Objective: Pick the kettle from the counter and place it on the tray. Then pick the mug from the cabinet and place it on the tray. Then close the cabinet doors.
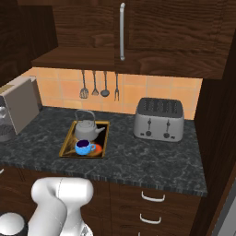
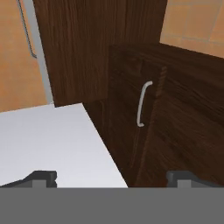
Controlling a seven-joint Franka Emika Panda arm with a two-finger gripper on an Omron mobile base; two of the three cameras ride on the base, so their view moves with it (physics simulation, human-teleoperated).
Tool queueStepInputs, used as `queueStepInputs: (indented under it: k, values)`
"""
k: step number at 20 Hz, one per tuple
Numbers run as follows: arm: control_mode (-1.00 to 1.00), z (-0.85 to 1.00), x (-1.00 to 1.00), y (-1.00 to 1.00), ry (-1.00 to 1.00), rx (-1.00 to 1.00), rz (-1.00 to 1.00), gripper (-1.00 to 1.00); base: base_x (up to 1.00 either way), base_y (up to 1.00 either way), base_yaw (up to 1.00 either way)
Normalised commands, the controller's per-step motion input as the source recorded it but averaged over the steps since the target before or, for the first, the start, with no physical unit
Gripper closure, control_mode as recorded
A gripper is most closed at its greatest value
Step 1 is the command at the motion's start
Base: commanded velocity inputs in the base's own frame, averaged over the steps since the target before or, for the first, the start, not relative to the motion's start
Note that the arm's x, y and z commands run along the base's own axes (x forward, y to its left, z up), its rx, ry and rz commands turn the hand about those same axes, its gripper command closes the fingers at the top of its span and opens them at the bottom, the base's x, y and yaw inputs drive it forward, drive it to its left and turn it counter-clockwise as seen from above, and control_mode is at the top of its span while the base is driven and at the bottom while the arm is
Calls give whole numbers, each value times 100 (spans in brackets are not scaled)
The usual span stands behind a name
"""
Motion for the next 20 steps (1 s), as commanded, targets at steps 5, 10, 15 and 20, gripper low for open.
queueStepInputs:
  k: [5, 10, 15, 20]
  values:
    - [-100, -9, 20, 72, 13, -8, -11, -100, 0, 0, 0]
    - [-100, -8, 8, 65, 1, -3, -6, -100, 0, 0, 0]
    - [-100, -1, 1, 54, 0, 0, -3, -100, 0, 0, 0]
    - [-100, 6, 4, 33, 0, 0, 0, -100, 0, 0, 0]
